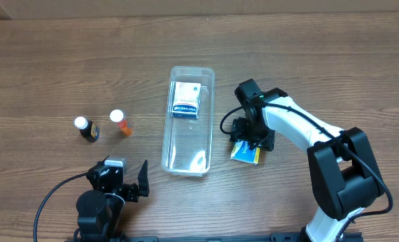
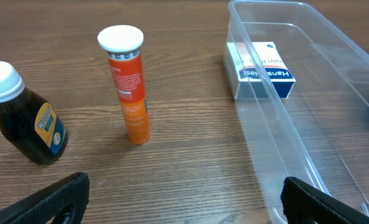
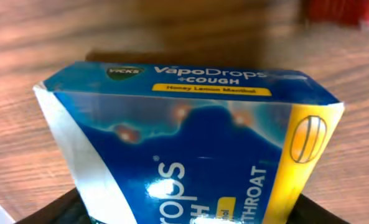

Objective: Pack container
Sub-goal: 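Grasp the blue-yellow VapoDrops box with the right gripper, then place the VapoDrops box into the container beside the white box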

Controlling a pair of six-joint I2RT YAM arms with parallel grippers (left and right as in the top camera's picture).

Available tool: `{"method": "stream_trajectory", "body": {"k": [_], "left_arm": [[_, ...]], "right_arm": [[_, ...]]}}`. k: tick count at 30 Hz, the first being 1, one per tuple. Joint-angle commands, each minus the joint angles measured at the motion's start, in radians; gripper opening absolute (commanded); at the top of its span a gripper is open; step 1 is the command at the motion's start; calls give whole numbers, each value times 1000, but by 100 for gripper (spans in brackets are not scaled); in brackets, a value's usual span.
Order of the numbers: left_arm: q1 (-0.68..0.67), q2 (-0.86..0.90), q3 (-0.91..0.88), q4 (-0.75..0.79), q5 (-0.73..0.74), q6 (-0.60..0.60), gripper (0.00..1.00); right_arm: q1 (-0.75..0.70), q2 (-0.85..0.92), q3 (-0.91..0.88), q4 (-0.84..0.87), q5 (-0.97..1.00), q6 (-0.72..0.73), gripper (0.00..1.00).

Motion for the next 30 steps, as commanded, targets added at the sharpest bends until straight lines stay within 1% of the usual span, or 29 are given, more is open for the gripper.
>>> {"method": "stream_trajectory", "body": {"k": [1, 3, 6, 8, 11, 13, 17, 20, 23, 30], "left_arm": [[6, -7, -3, 3, 7, -6, 100], [6, -7, -3, 3, 7, -6, 100], [6, -7, -3, 3, 7, -6, 100], [6, -7, -3, 3, 7, -6, 100], [6, -6, -3, 3, 6, -6, 100], [6, -7, -3, 3, 6, -6, 100], [6, -7, -3, 4, 6, -6, 100], [6, -7, -3, 4, 6, -6, 100], [6, -7, -3, 4, 7, -6, 100], [6, -7, -3, 3, 6, -6, 100]], "right_arm": [[-3, -9, 118, -93, 44, -1, 75], [9, -19, 205, -166, 66, -8, 74], [55, -39, 433, -309, 74, -27, 74], [99, -40, 578, -373, 77, -27, 74], [160, -39, 676, -372, 76, -26, 74], [208, -39, 681, -332, 77, -13, 75], [272, -18, 634, -243, 76, 37, 78], [303, 11, 562, -149, 58, 78, 78], [330, 63, 513, -80, 34, 80, 77], [375, 175, 509, -36, 14, 105, 78]]}}
